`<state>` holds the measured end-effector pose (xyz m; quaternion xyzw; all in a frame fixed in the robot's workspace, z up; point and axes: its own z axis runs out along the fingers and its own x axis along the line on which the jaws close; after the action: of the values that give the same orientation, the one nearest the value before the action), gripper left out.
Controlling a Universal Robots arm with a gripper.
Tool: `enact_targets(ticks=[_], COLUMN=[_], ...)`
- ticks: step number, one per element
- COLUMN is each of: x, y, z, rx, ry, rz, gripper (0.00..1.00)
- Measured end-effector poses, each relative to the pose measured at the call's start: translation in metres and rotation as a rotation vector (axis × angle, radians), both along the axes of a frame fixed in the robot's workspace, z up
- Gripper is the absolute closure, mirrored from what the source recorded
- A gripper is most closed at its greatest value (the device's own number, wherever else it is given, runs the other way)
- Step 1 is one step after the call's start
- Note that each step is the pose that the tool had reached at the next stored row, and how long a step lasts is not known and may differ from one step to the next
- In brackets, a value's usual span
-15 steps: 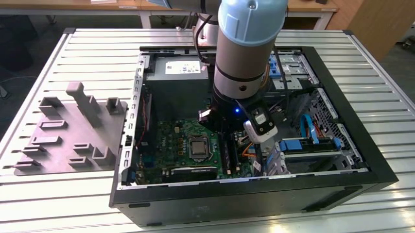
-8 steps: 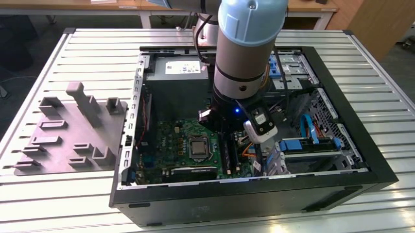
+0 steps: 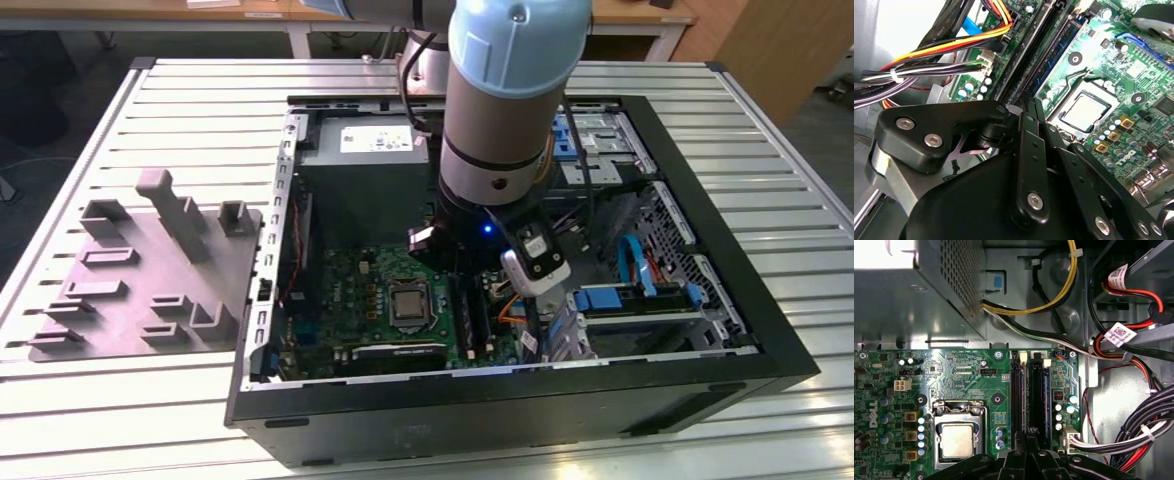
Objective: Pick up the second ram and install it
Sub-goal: 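Insert the second ram into the second slot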
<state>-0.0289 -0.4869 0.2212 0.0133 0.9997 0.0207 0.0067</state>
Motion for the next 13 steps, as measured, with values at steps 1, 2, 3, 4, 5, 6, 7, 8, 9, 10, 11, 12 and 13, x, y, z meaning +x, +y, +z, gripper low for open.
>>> enact_targets(ticks=[1,2,3,4,5,6,7,8,9,10,11,12,13], x=[0.0,0.0,0.0,0.0,0.0,0.0,0.0,0.0,0.0,0.0,0.0,0.0,0.0], y=[0.0,0.0001,0.0001,0.0,0.0,0.0,0.0,0.0001,0.0001,0.0,0.0,0.0,0.0], z=[-0.0002,-0.0009,-0.0014,-0.0016,-0.0016,-0.0016,-0.0018,-0.0025,-0.003,-0.0033,-0.0033,-0.0033,-0.0033], rx=[0.0001,0.0007,0.0005,0.0002,0.0001,0.0,0.0,0.0005,0.0004,0.0002,0.0001,0.0001,0.0002], ry=[-0.0001,-0.0002,-0.0002,-0.0001,0.0,0.0,0.0,-0.0002,-0.0001,-0.0001,0.0,0.0,-0.0001], rz=[0.0,0.0,0.0,0.0,0.0,0.0,0.0,0.0,0.0,0.0,0.0,0.0,0.0], gripper=[0.89,0.89,0.89,0.89,0.89,0.89,0.89,0.89,0.89,0.89,0.89,0.89,0.89])
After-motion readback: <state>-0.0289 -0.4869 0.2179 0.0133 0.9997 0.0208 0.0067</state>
